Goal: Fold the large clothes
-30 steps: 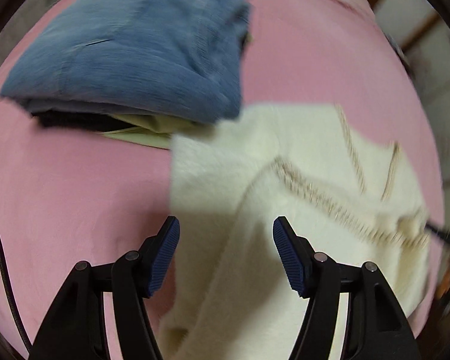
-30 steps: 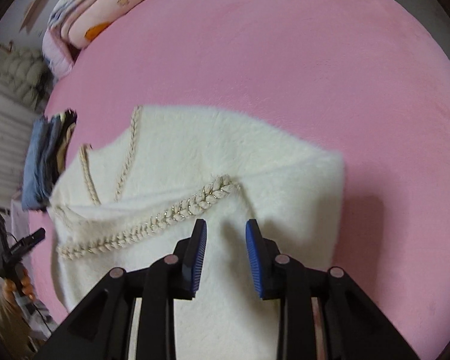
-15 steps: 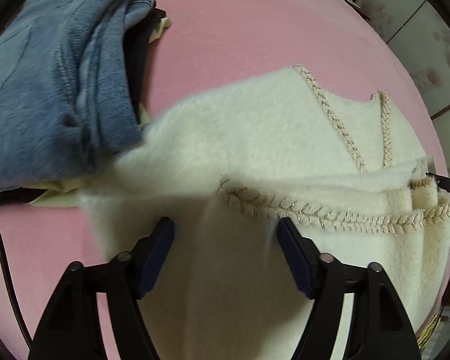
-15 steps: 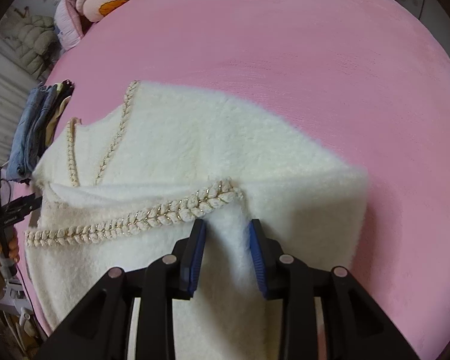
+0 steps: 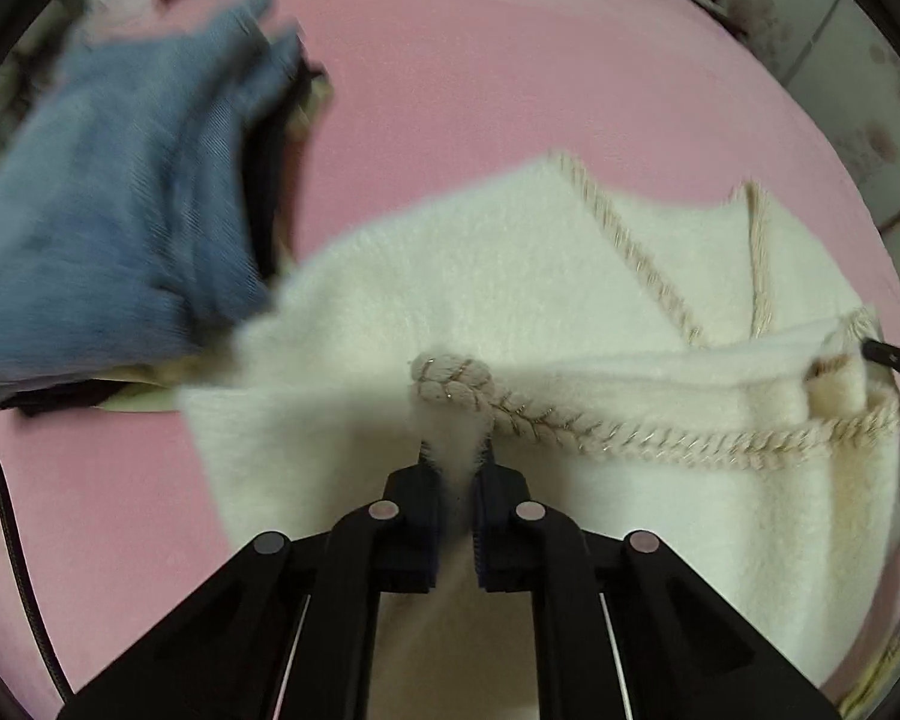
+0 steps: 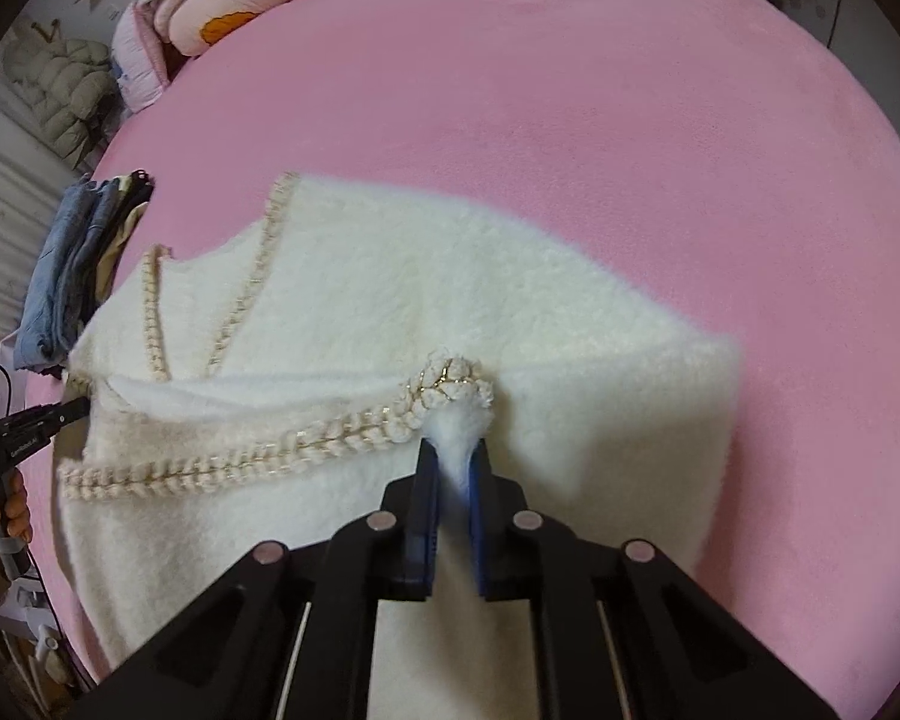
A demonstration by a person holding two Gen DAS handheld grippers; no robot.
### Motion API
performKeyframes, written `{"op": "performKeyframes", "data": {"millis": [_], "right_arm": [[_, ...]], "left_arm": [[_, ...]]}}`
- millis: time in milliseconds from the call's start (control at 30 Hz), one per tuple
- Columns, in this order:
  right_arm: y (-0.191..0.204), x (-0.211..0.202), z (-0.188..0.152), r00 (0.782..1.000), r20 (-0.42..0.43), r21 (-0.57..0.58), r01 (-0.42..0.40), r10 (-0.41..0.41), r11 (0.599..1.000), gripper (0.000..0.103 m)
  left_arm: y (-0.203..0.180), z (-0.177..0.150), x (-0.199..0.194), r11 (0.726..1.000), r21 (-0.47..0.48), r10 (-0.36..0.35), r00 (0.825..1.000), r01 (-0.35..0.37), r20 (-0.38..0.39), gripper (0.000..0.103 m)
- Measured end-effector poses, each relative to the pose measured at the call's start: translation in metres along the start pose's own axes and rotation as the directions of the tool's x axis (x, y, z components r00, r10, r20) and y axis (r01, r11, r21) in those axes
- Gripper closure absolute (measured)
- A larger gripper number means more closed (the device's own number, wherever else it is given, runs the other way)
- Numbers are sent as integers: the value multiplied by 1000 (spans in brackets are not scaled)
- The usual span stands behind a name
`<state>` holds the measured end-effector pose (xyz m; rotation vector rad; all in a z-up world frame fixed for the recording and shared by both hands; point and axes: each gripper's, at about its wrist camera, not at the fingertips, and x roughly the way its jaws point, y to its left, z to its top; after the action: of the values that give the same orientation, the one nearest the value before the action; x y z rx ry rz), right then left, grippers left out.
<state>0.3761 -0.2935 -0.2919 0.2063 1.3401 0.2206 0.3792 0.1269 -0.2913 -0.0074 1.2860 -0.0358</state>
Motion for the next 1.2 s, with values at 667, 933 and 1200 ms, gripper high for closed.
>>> {"op": "performKeyframes", "data": {"millis": [667, 933, 1200], "right_arm": [[-52, 28, 40, 953, 133, 203, 242, -272, 949, 95], [-14, -39, 30, 915, 260, 208, 258, -308, 943, 89], [111, -66, -59, 955, 297, 17, -15, 9, 1000, 68]], "left_arm": [[29, 28, 30, 922, -148, 380, 905, -357, 189, 94], [0, 14, -20, 944, -114, 327, 920, -308, 216, 43], [-66, -63, -96, 956, -239, 247, 905, -169, 348, 13]]}}
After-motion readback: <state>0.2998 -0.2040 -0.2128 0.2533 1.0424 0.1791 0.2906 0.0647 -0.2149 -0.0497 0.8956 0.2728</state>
